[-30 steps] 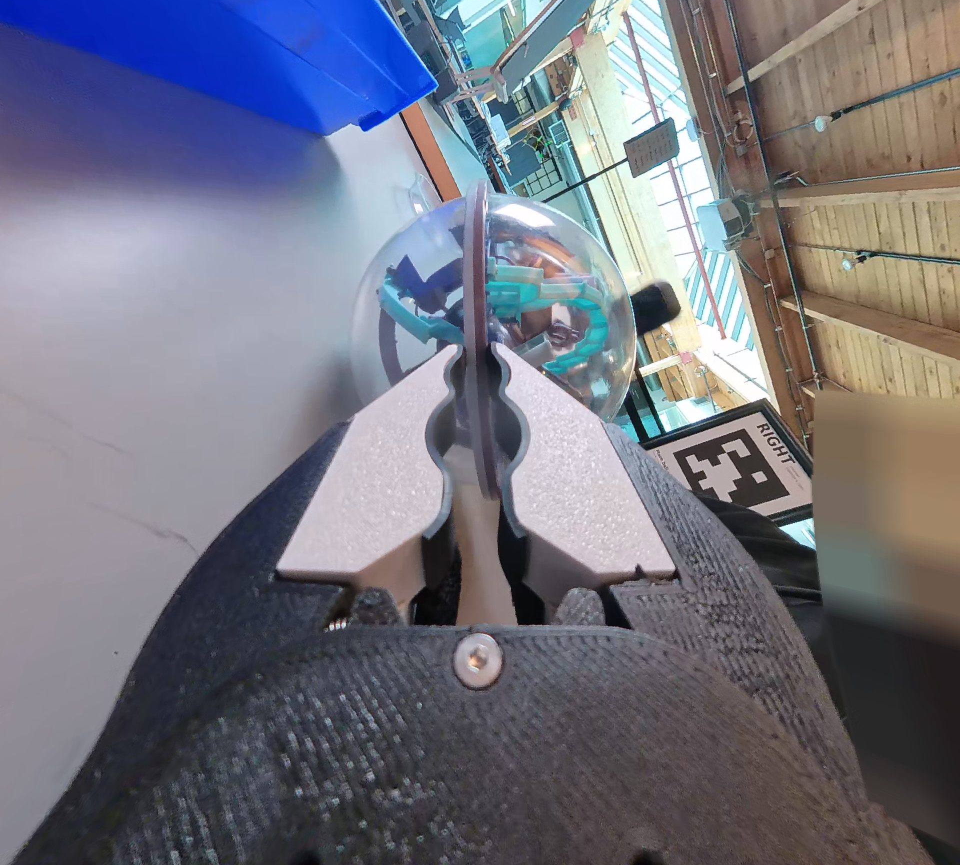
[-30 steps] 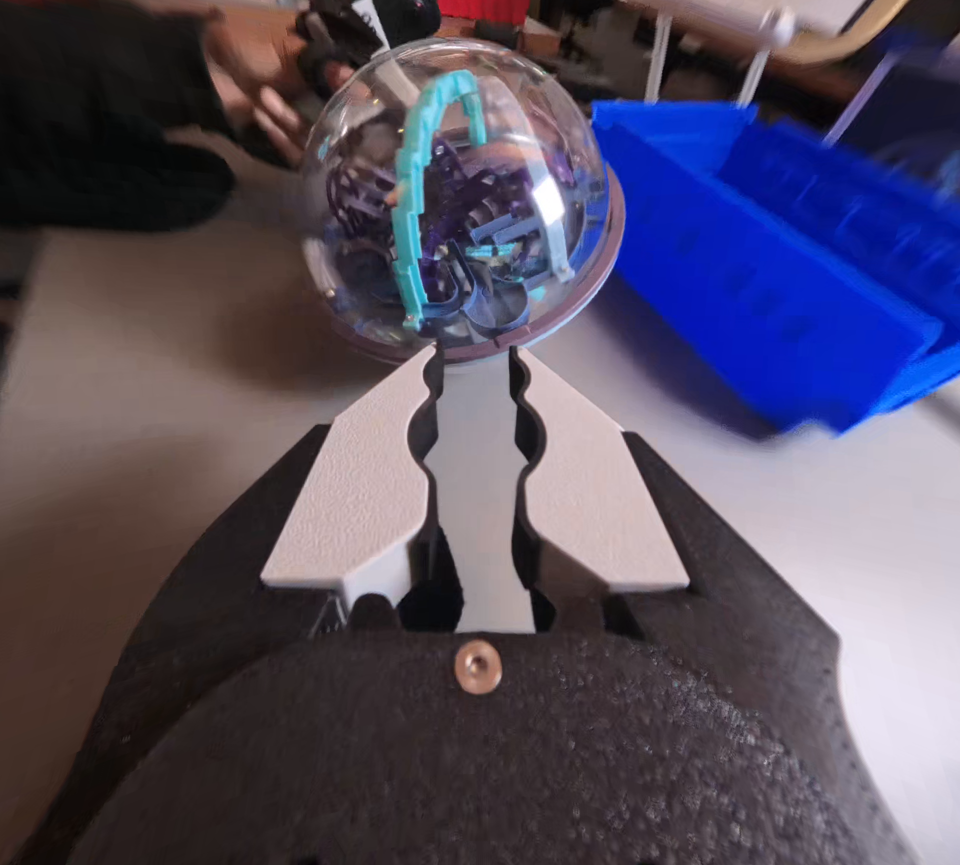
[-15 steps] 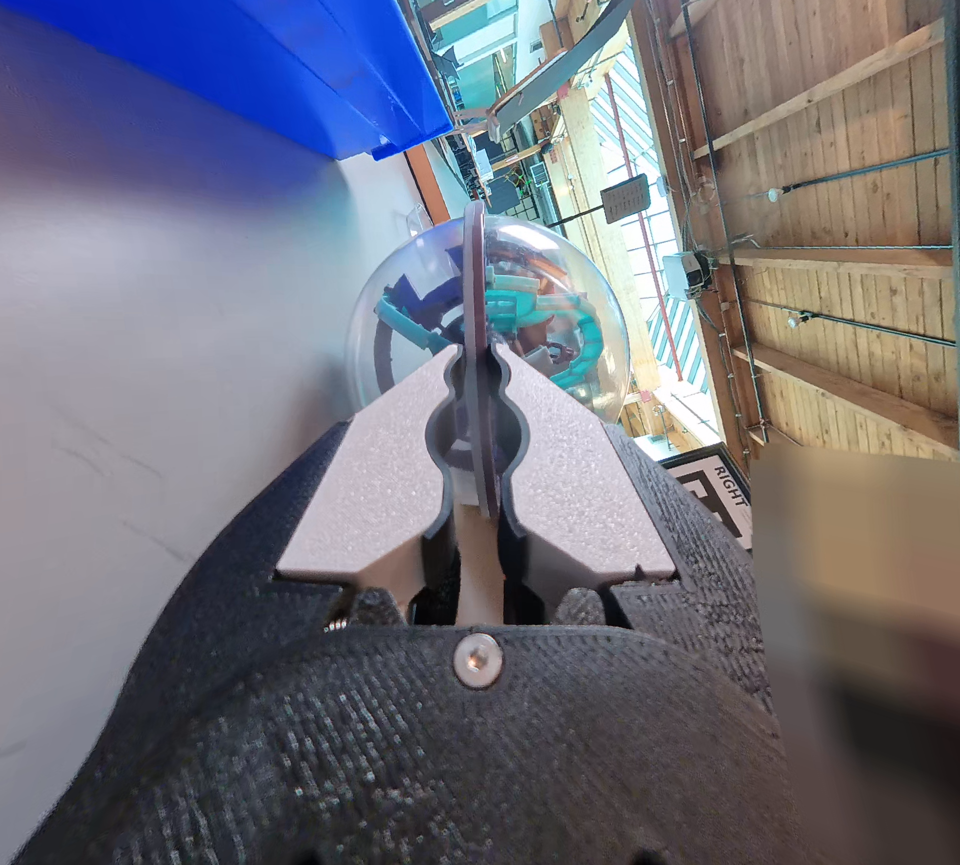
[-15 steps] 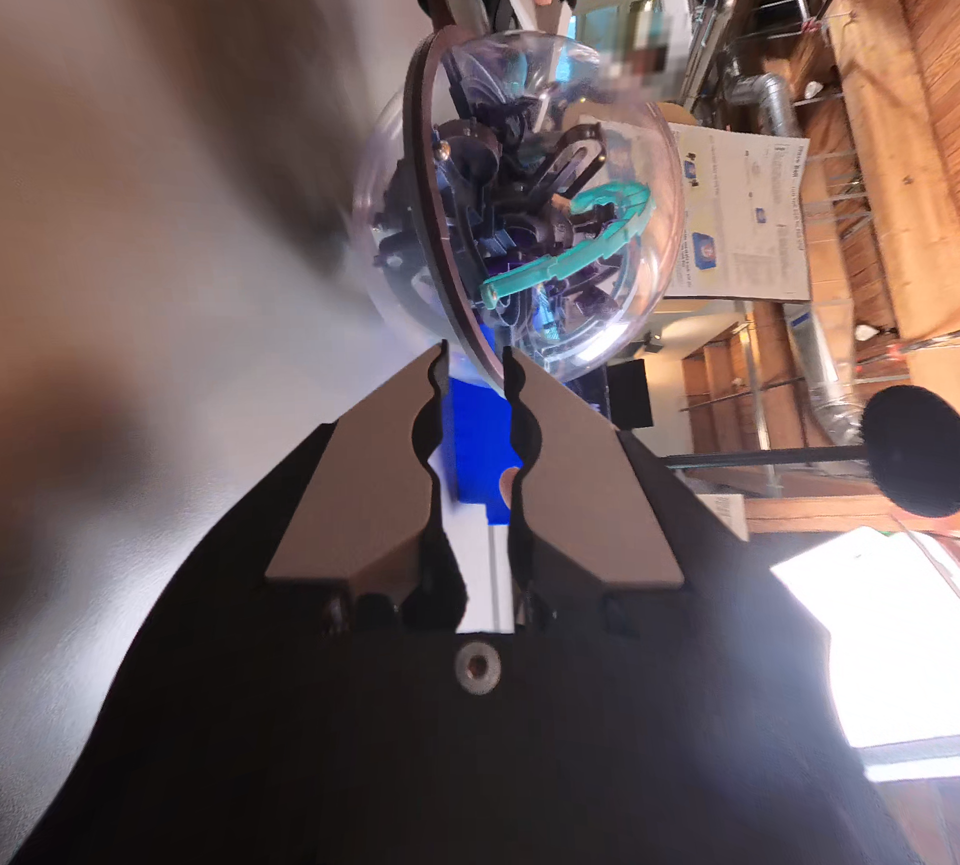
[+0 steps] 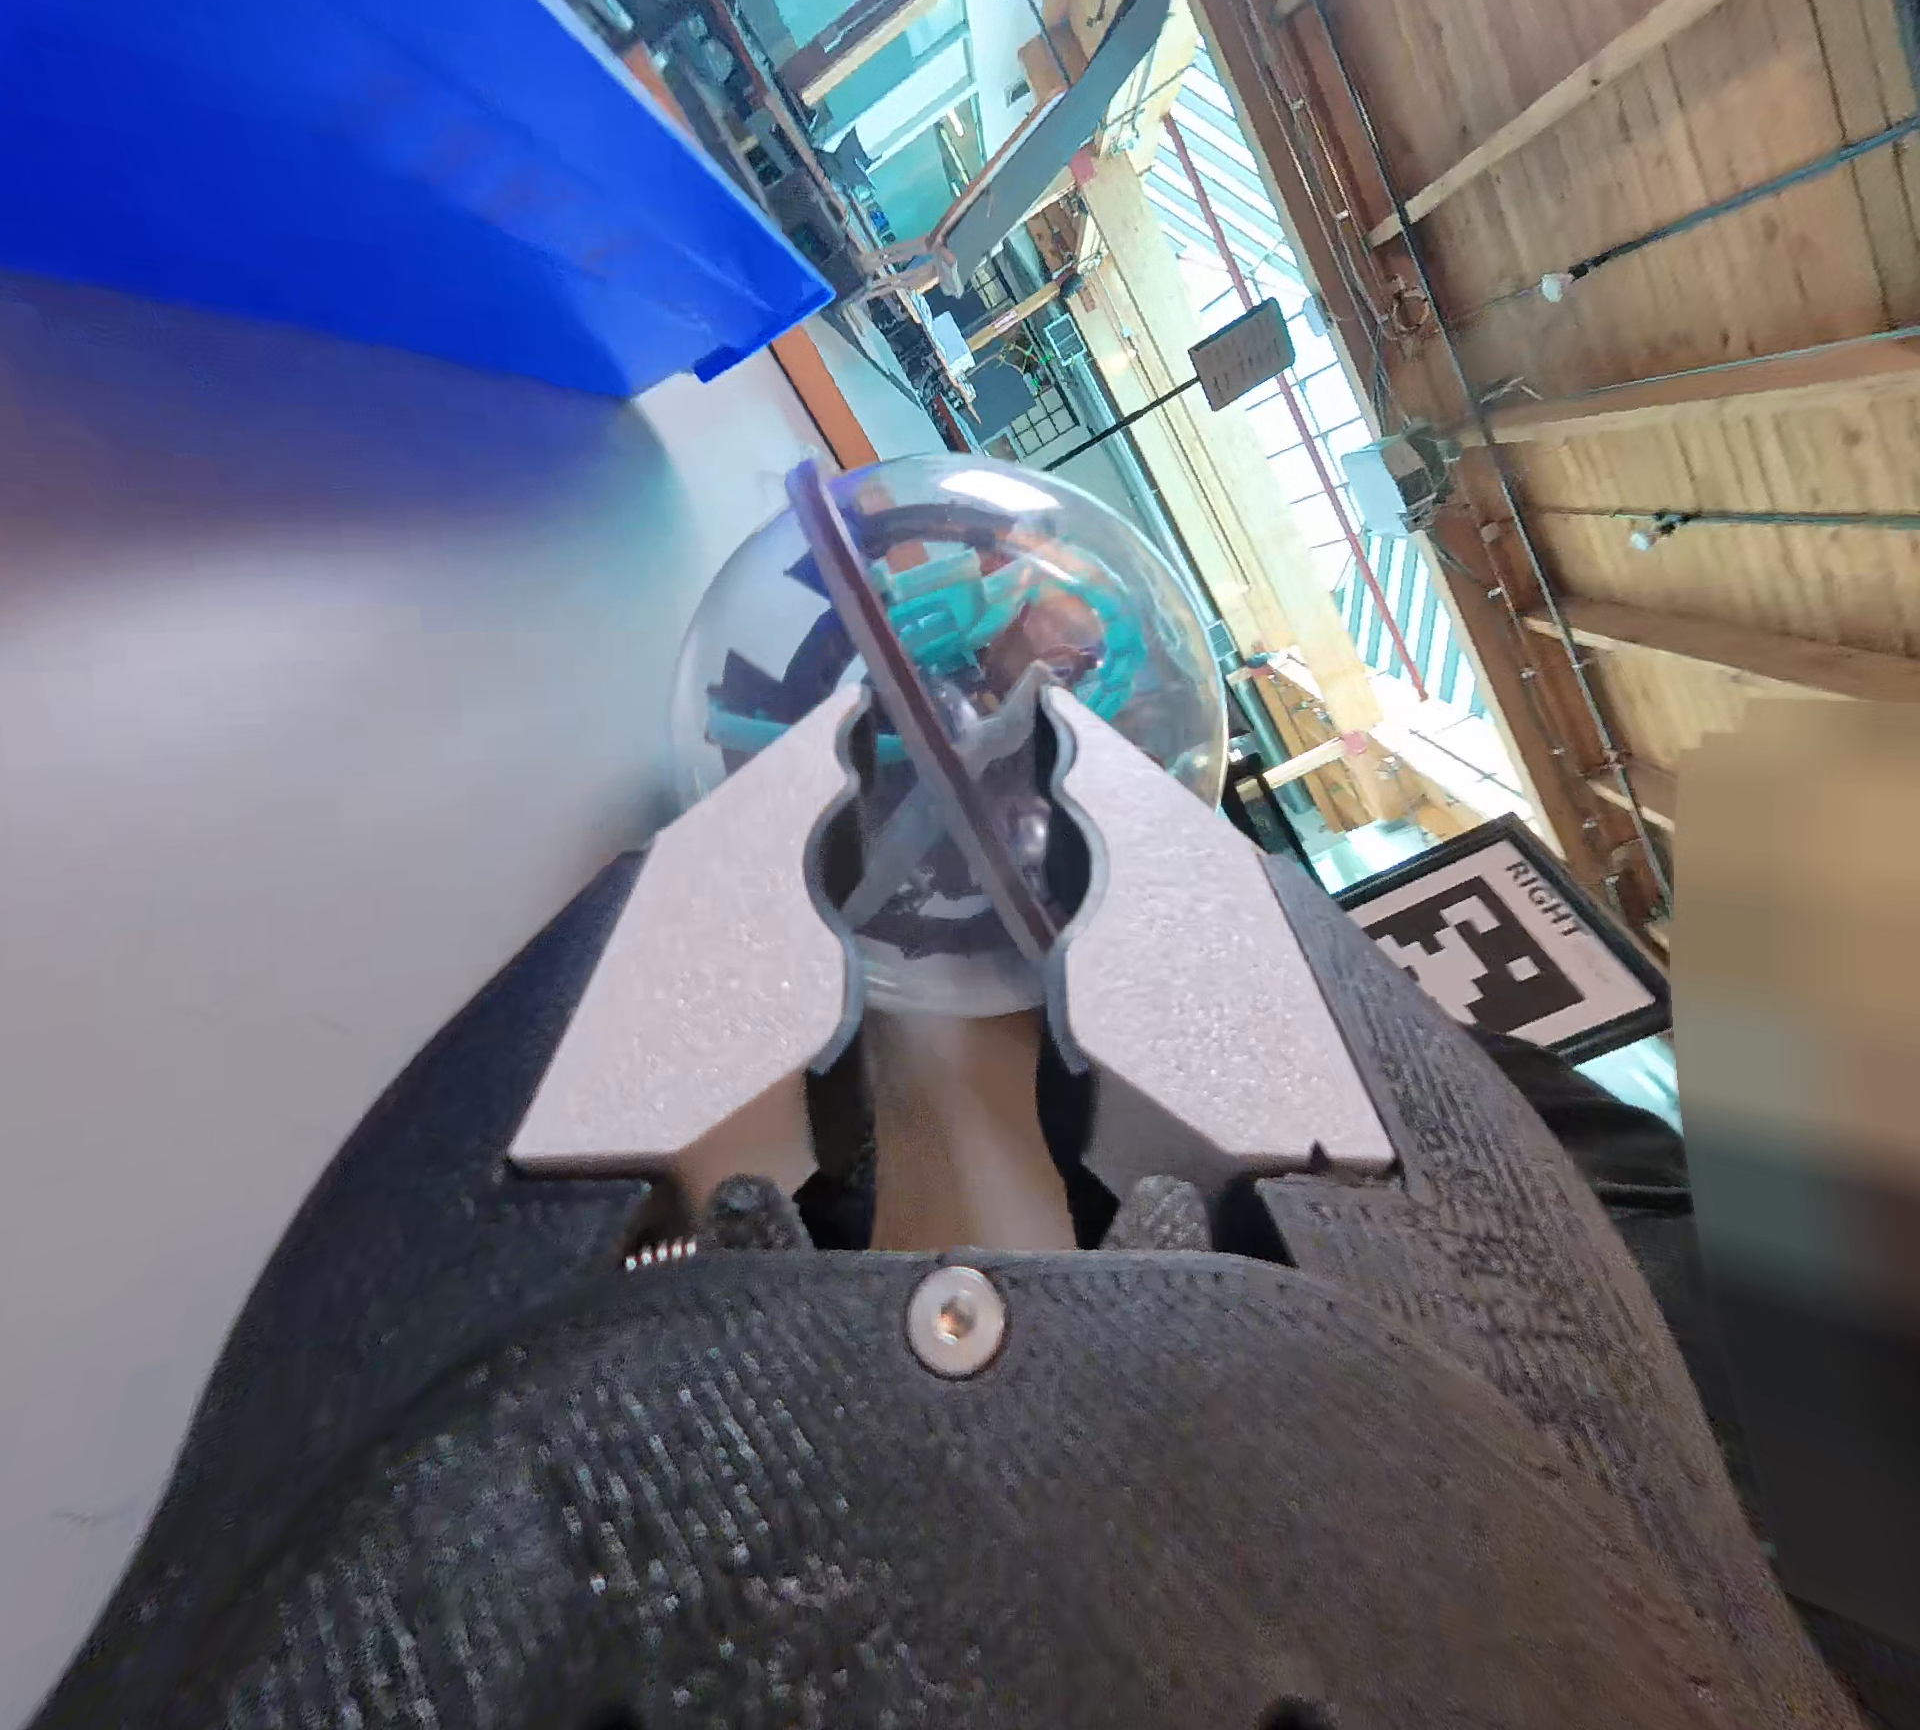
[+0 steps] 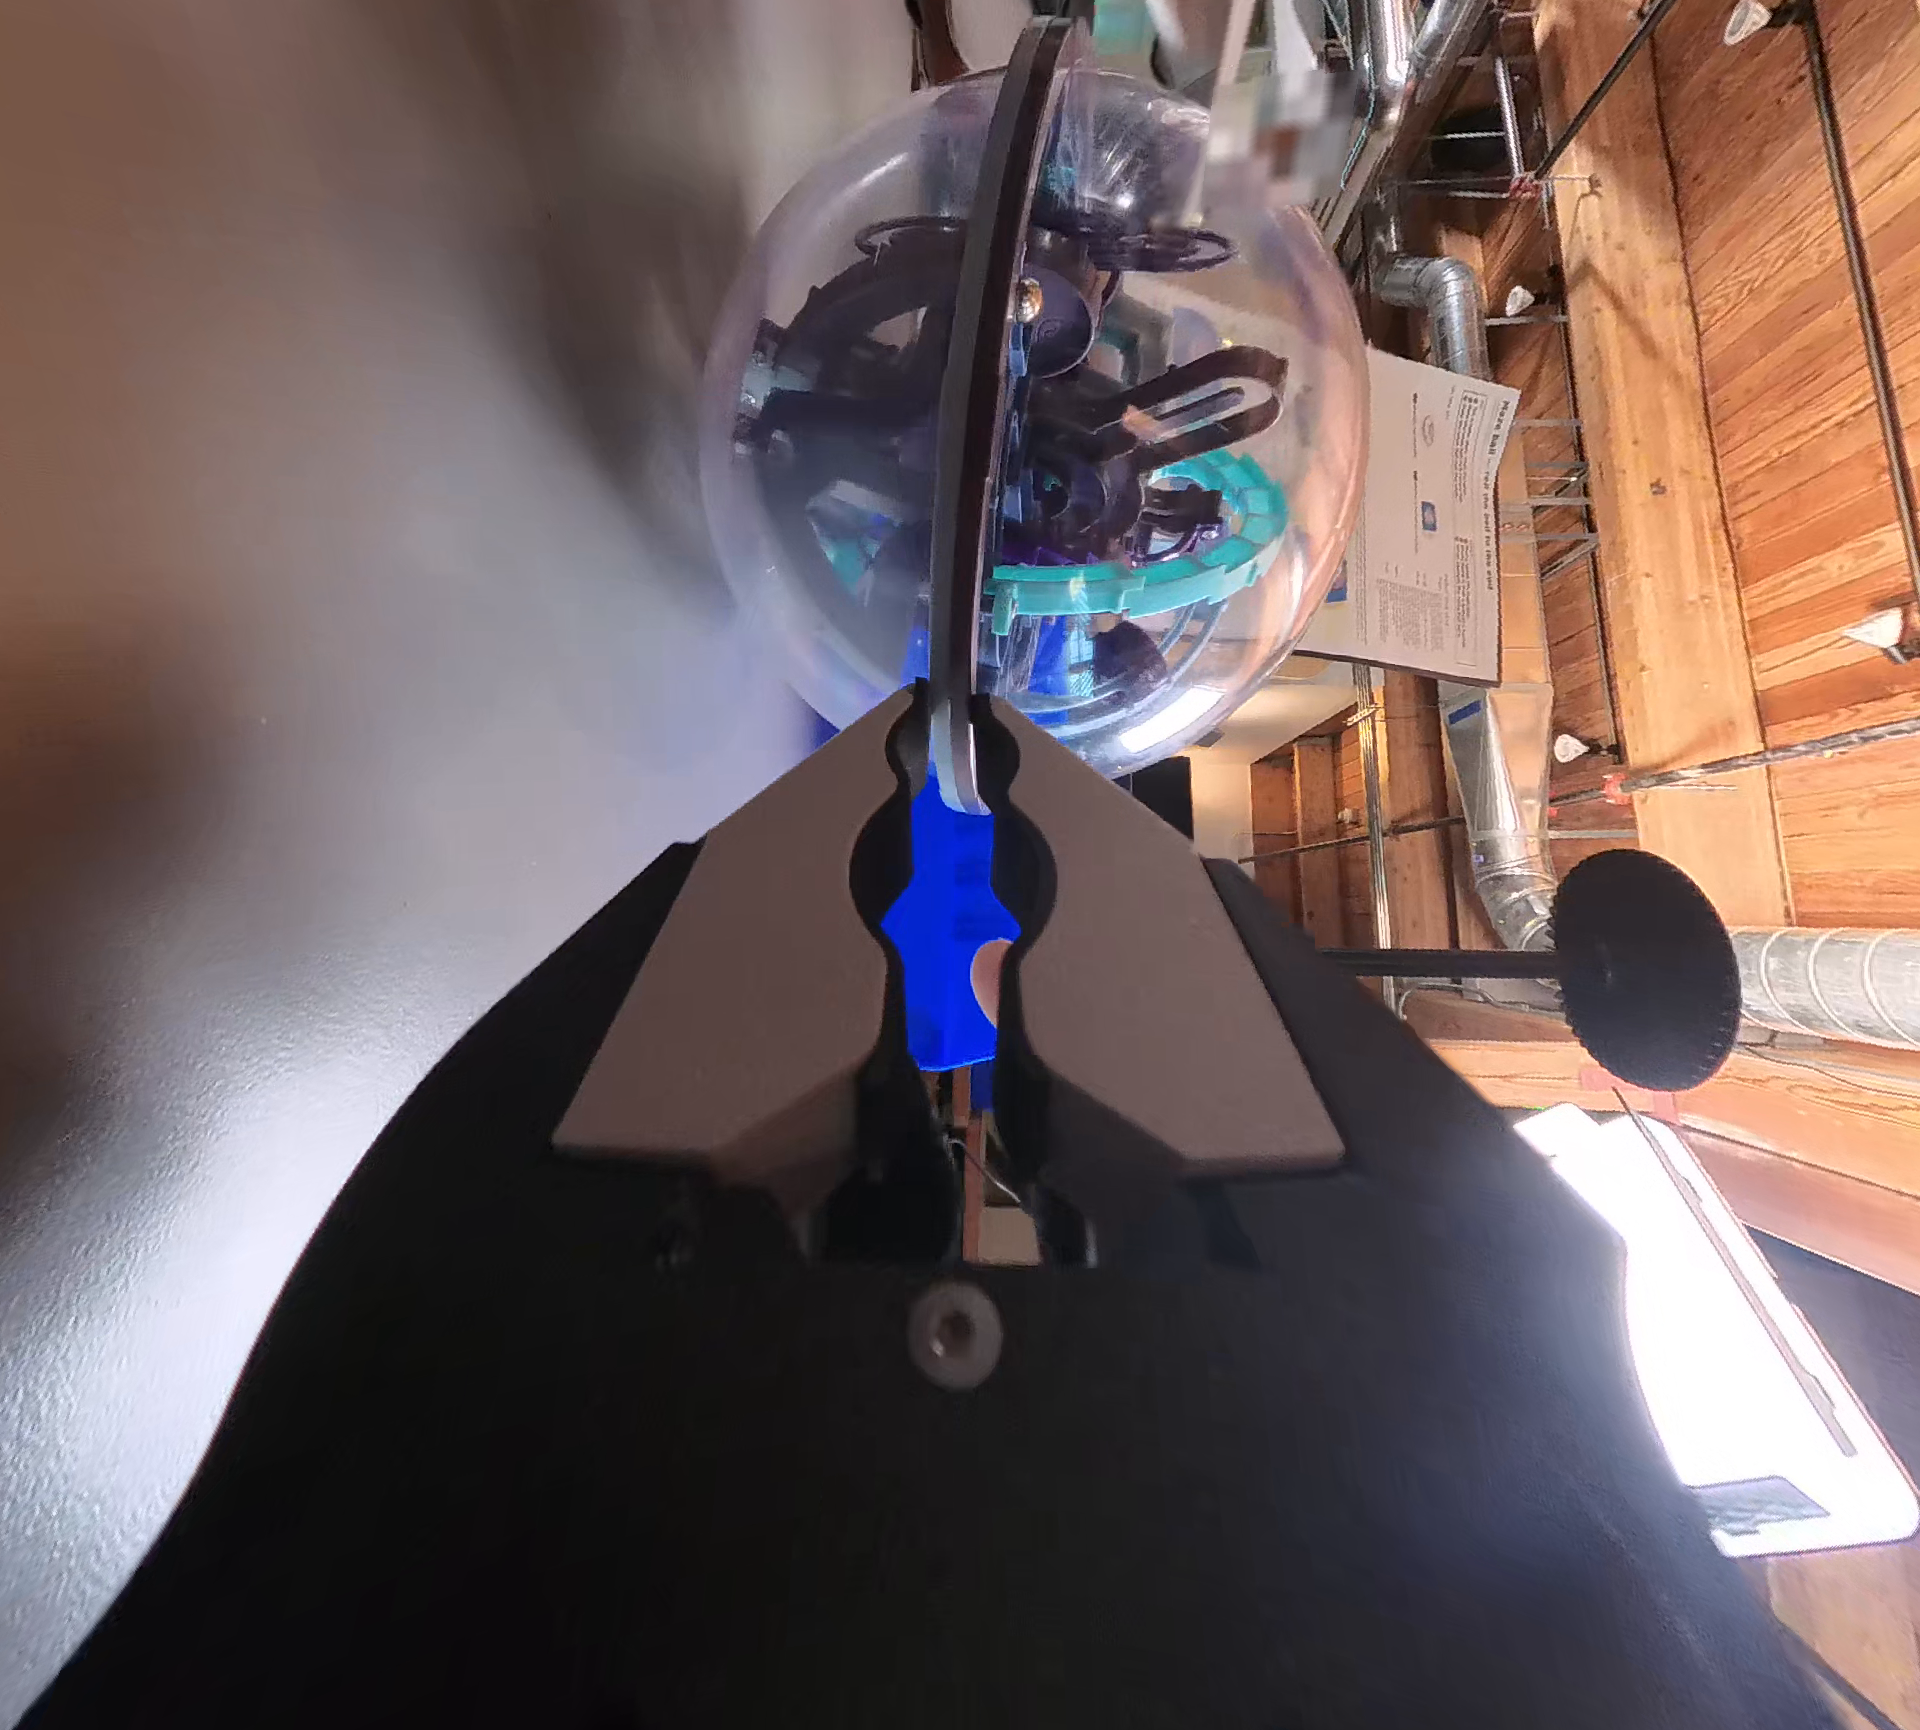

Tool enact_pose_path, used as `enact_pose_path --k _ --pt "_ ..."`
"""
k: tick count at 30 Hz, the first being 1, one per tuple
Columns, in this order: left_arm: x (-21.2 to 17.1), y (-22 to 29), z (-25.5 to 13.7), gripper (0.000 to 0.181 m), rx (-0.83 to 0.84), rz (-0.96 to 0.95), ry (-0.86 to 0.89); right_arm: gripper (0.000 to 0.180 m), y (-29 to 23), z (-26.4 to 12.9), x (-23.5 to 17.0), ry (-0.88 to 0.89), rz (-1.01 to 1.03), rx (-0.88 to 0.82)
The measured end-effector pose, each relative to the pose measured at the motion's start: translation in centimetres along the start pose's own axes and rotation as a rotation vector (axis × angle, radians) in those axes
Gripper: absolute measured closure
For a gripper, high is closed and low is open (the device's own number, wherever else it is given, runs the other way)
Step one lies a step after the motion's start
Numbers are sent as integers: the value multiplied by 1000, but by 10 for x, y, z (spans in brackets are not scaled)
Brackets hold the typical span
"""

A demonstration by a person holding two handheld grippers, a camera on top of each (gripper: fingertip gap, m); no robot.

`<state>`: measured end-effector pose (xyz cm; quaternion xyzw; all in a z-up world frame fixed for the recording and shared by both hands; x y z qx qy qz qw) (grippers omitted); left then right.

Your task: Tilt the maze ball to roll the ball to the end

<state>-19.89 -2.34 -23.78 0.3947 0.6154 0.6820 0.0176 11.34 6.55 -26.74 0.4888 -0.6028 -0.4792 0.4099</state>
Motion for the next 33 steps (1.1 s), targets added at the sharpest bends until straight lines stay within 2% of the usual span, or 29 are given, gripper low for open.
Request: enact_pose_path --k 3,5,9,12,14,18,21,23,33 --pt "2 9 -4 131 31 122 14 174 -1 0 0 2 -15 -5" --pt "6 17 -8 107 47 224 76 174 -1 -1 0 1 -9 0" --pt "5 59 -11 47 139 632 123 174 1 -3 2 9 4 4" --pt "-12 87 5 27 189 902 51 174 2 -4 3 23 5 2" --pt "-19 93 20 23 203 997 -23 174 2 -4 4 33 3 1" --pt "-22 82 45 25 228 1068 -187 174 5 -5 5 62 46 16" --pt "-21 78 55 40 216 1050 -265 174 9 -8 5 94 112 39" --pt "-18 77 59 44 231 1048 -288 174 11 -9 5 110 140 52" --pt "-7 79 65 45 220 953 -416 174 17 -12 9 147 283 101"
Point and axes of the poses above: each gripper's, where its closed fingertips meet, z out along the fingers, x out of its top, y = z × x across the jaws, the point moved 10 cm from there along -z, back along the fingers, and after that the axes turned 9 degrees about x, right-handed, at the moved point
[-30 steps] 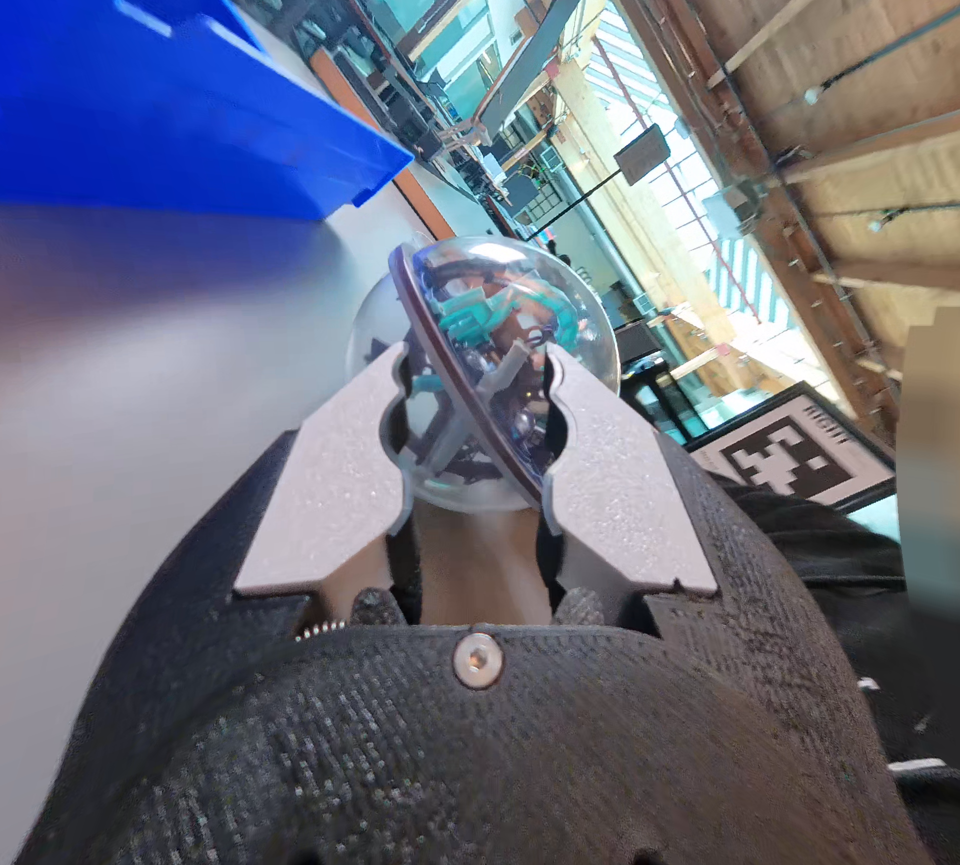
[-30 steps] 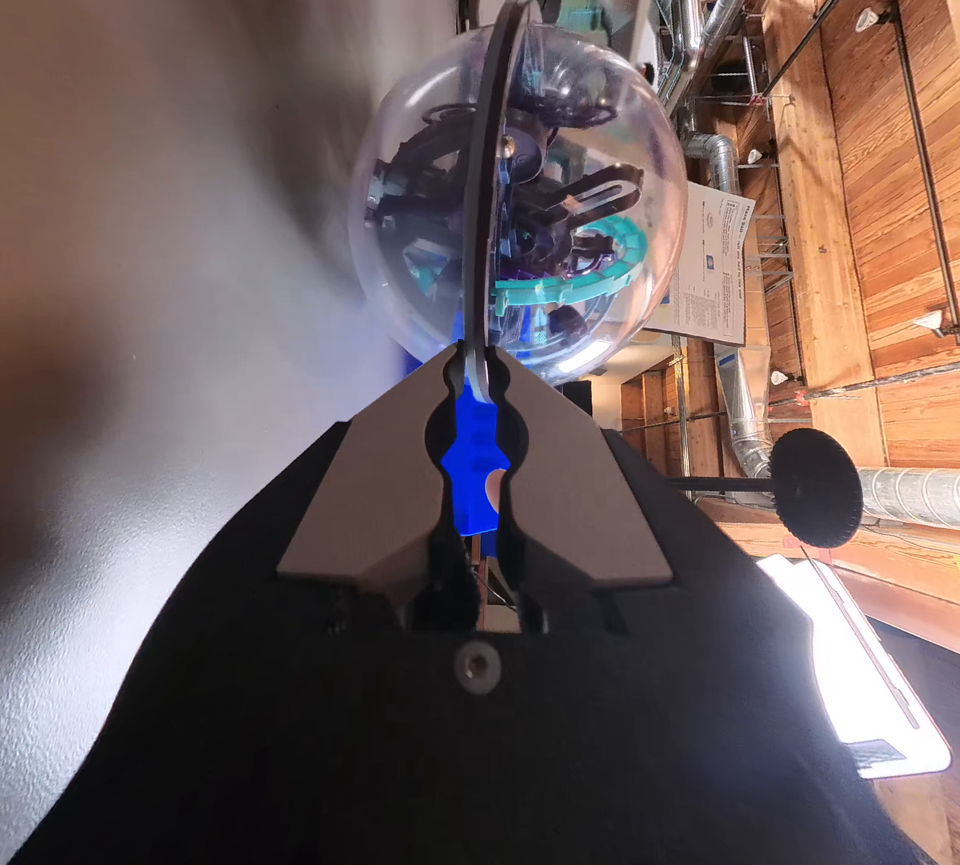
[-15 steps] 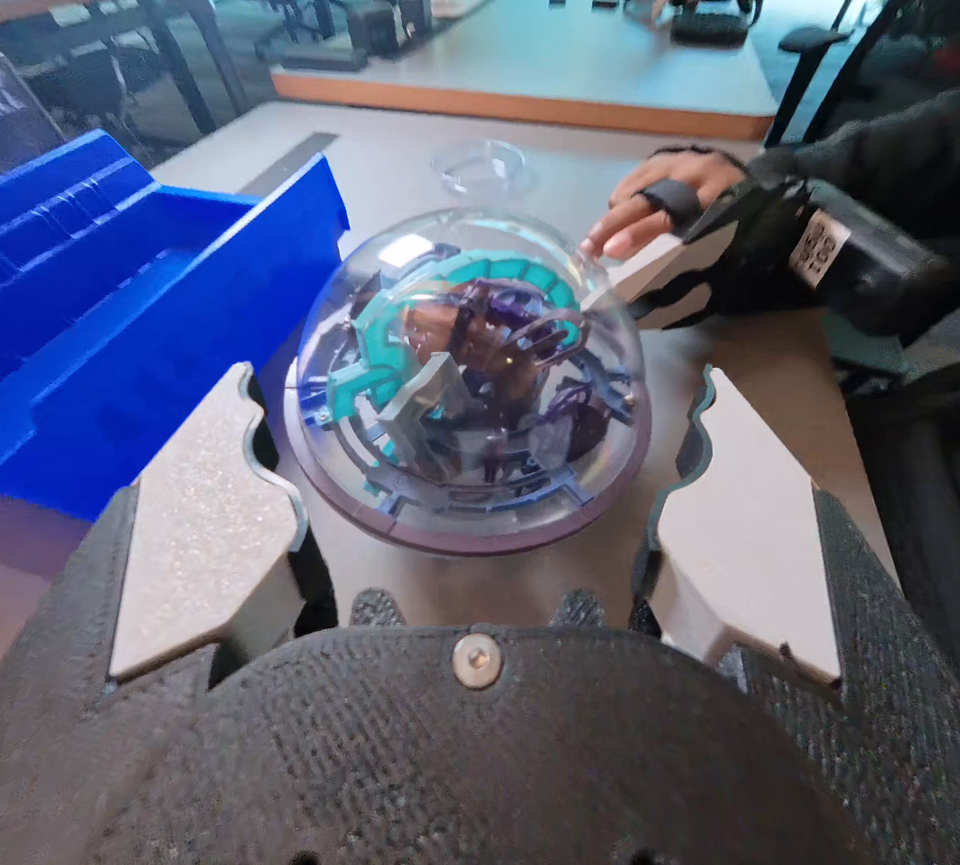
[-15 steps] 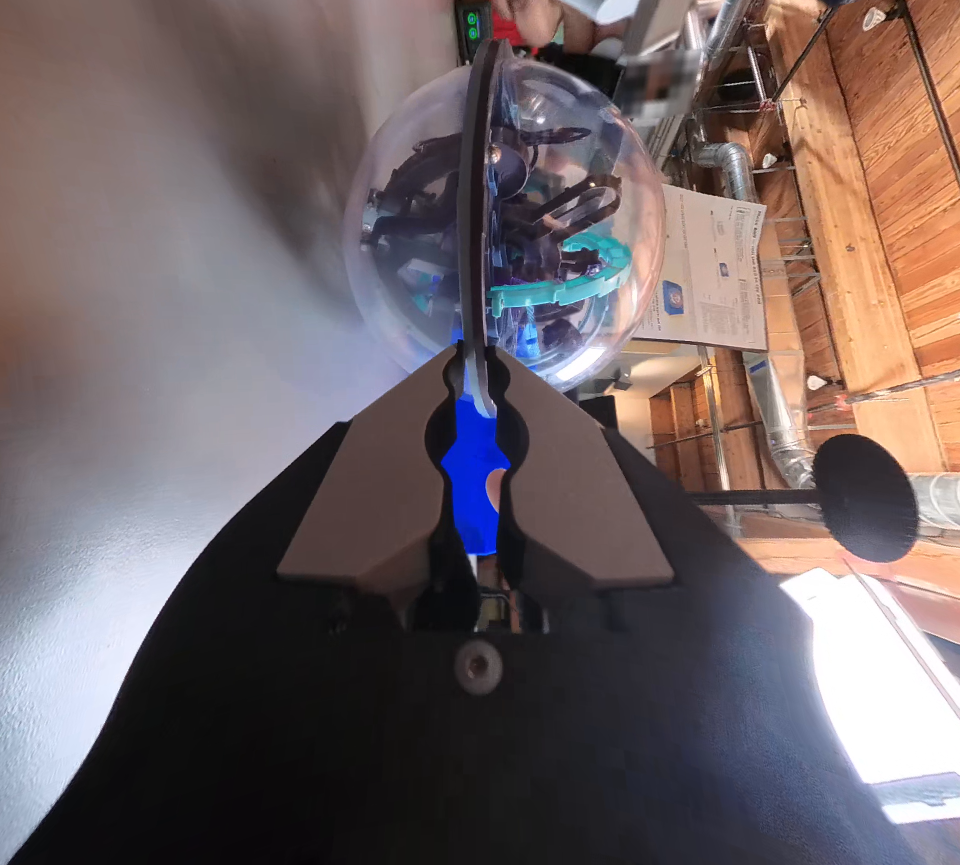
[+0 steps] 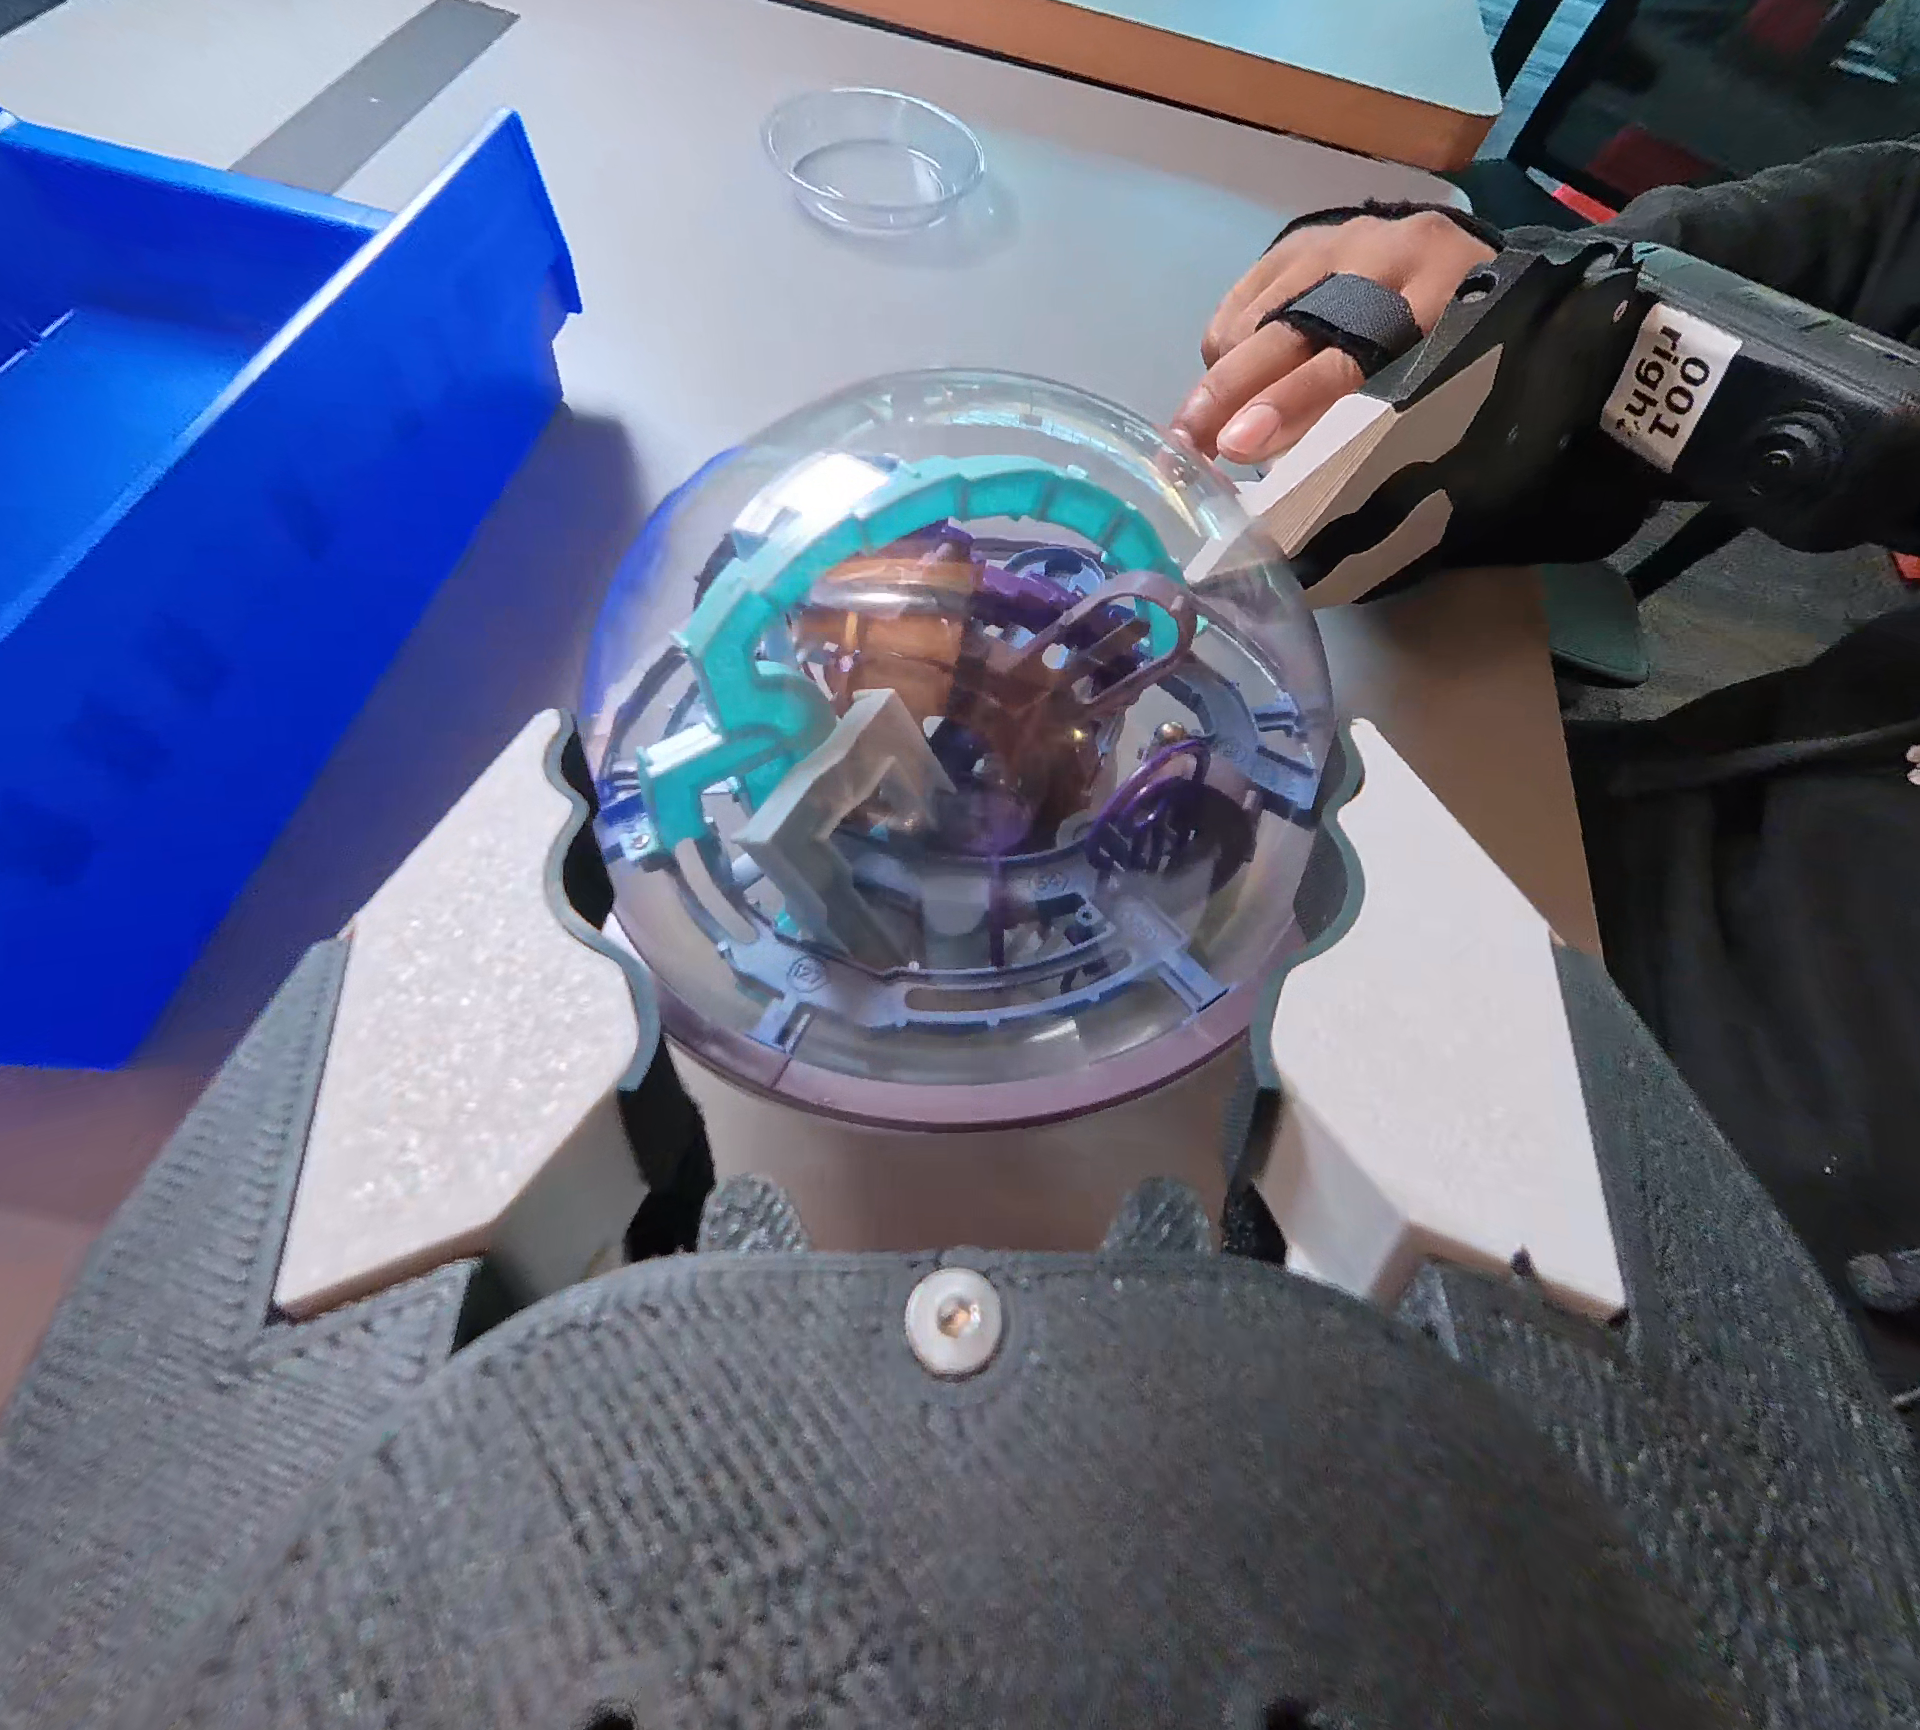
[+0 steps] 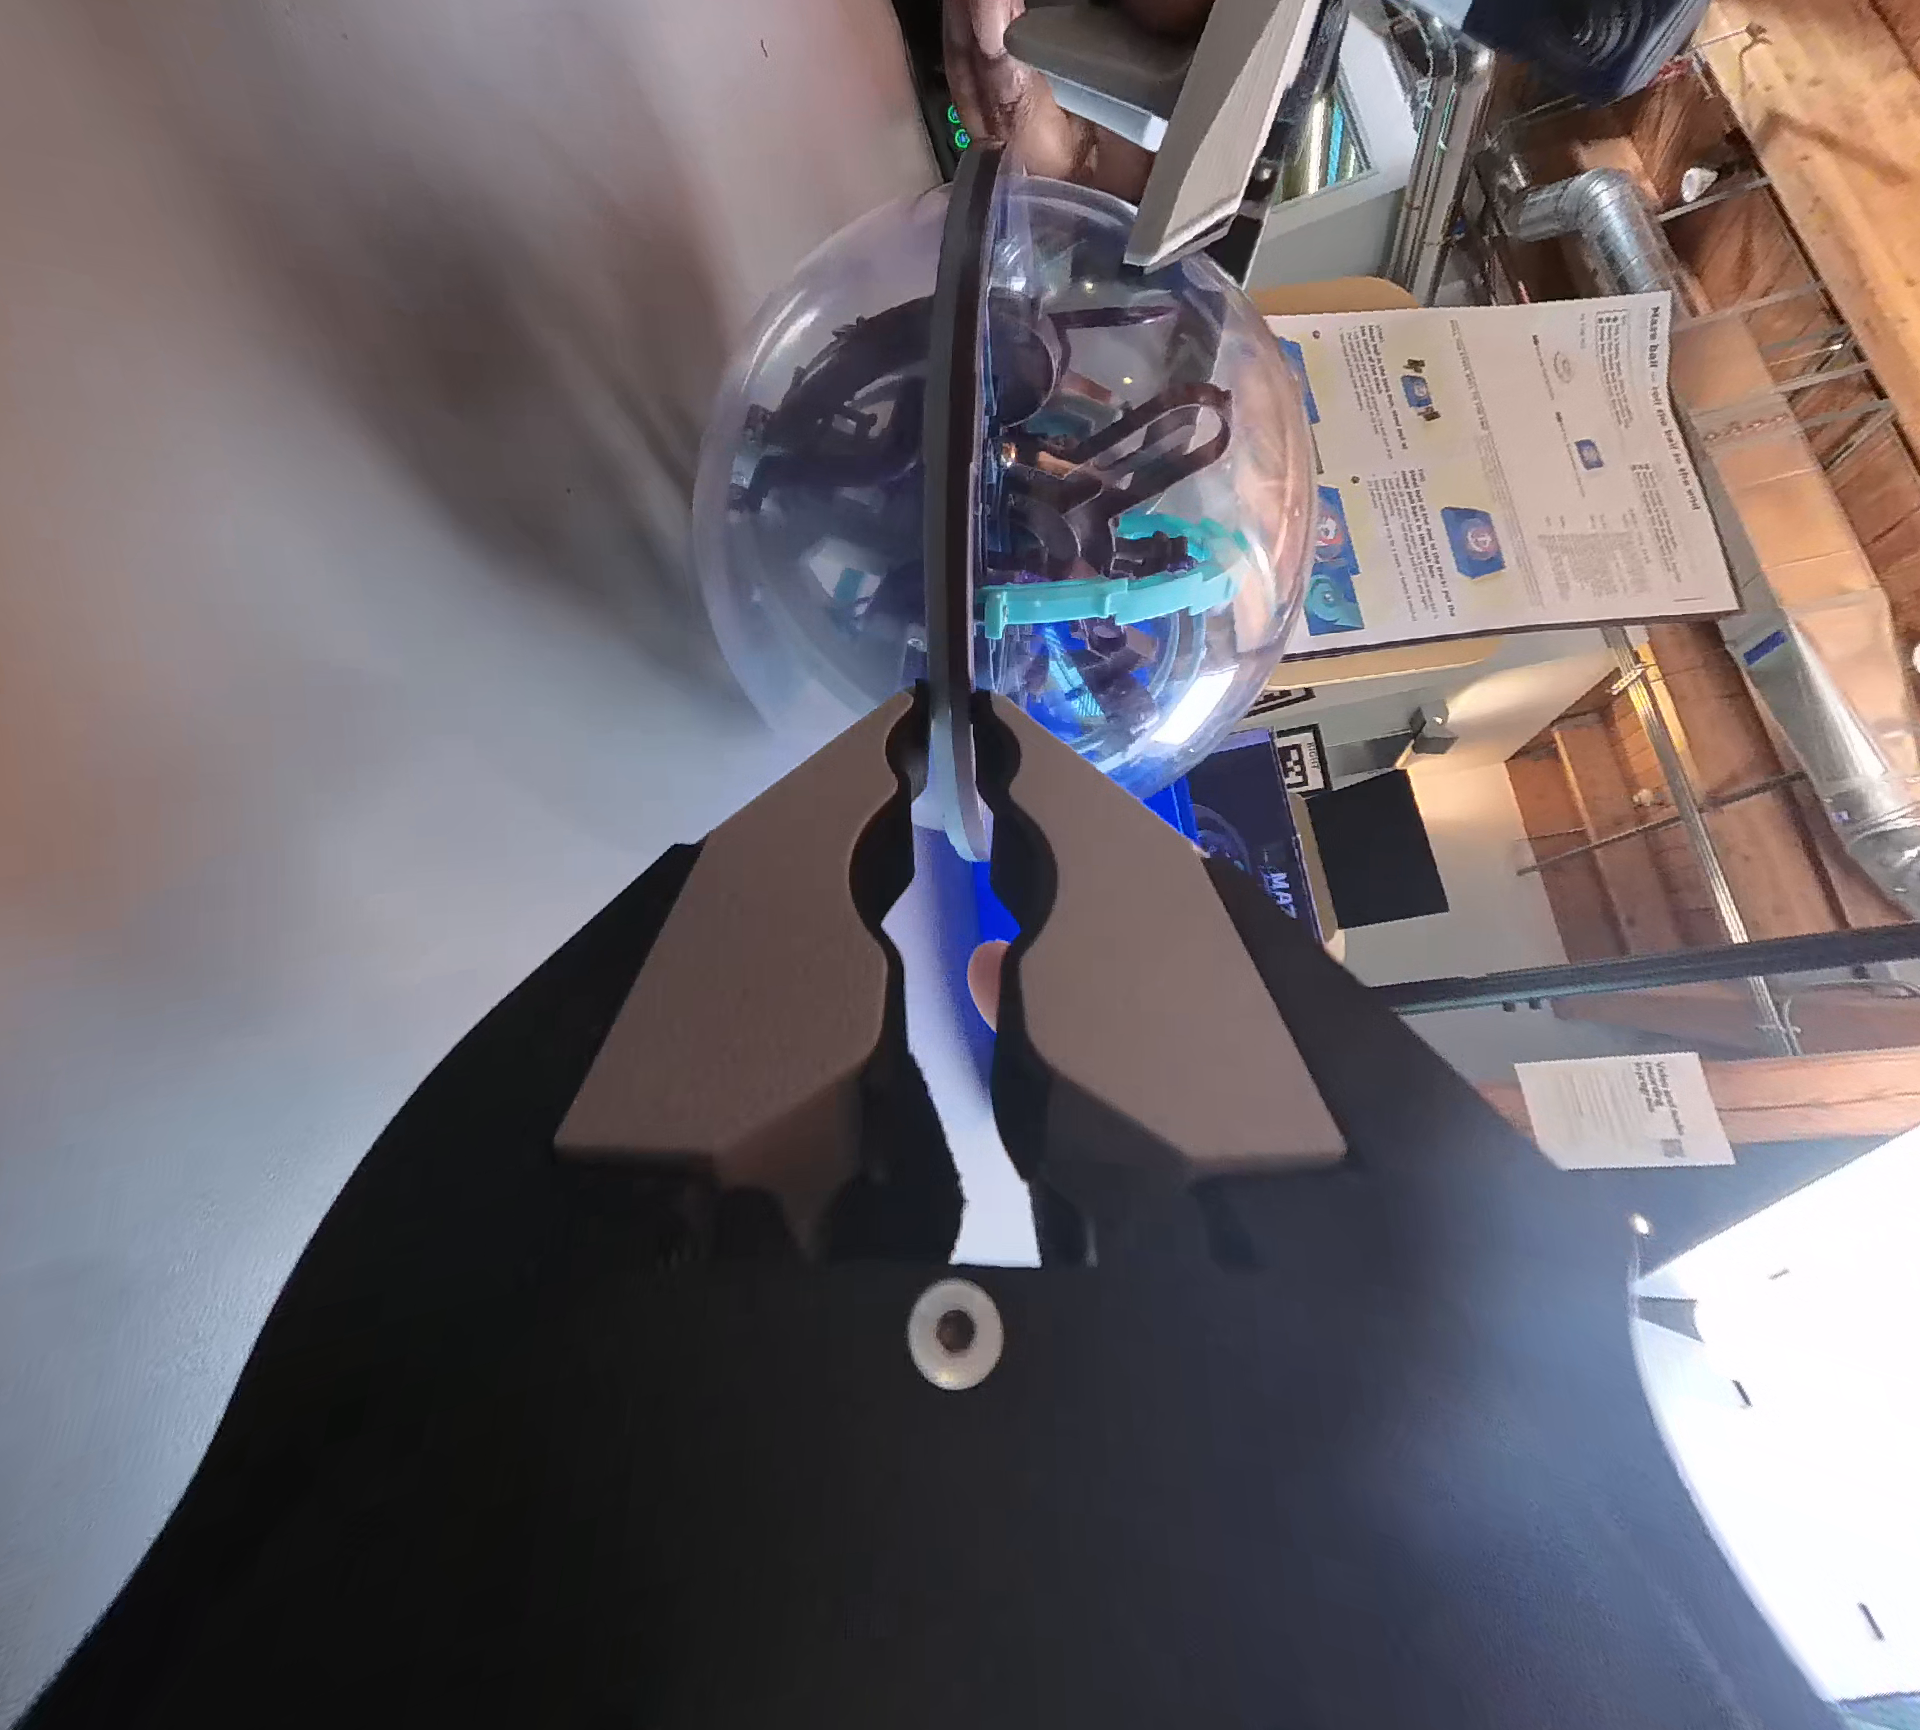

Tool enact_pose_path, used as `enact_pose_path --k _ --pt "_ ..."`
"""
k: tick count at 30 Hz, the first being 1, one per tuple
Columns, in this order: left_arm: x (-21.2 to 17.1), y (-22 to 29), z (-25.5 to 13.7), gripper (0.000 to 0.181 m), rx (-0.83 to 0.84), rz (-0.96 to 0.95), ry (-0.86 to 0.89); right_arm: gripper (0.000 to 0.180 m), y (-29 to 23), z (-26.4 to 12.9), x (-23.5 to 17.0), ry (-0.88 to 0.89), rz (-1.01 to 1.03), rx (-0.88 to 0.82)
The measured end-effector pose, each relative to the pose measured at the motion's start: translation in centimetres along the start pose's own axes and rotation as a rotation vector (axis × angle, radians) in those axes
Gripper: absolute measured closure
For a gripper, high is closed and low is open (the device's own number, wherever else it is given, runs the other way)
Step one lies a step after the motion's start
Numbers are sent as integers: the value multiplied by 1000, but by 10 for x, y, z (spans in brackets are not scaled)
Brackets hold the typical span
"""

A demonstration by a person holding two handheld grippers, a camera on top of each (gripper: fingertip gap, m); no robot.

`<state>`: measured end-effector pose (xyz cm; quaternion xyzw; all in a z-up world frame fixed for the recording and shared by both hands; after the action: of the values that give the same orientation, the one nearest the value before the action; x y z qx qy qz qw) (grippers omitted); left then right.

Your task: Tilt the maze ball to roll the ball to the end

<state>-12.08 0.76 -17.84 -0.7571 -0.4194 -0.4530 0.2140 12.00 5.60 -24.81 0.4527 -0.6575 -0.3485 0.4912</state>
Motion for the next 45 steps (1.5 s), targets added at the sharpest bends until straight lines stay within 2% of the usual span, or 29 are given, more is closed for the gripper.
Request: enact_pose_path --k 10,19,23,40,45 --pt "-1 9 -2 46 27 60 10 174 -6 0 1 -2 -32 2" --pt "-28 27 -13 47 95 281 210 173 -18 2 8 -19 -154 -12" --pt "-33 33 -16 48 134 341 232 173 -20 4 9 -20 -156 -3" --pt "-16 26 -15 50 59 156 143 174 -19 2 11 7 -110 12" --pt "-18 30 -15 50 62 218 173 174 -22 2 12 4 -124 30"
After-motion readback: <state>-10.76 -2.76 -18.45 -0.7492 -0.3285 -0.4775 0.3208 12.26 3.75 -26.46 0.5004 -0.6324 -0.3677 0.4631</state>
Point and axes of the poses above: each gripper's, where its closed fingertips meet, z out along the fingers, x out of its top, y = z × x across the jaws, the point moved 10 cm from there along -z, back along the fingers, and after that the axes turned 9 degrees about x, right-handed, at the moved point
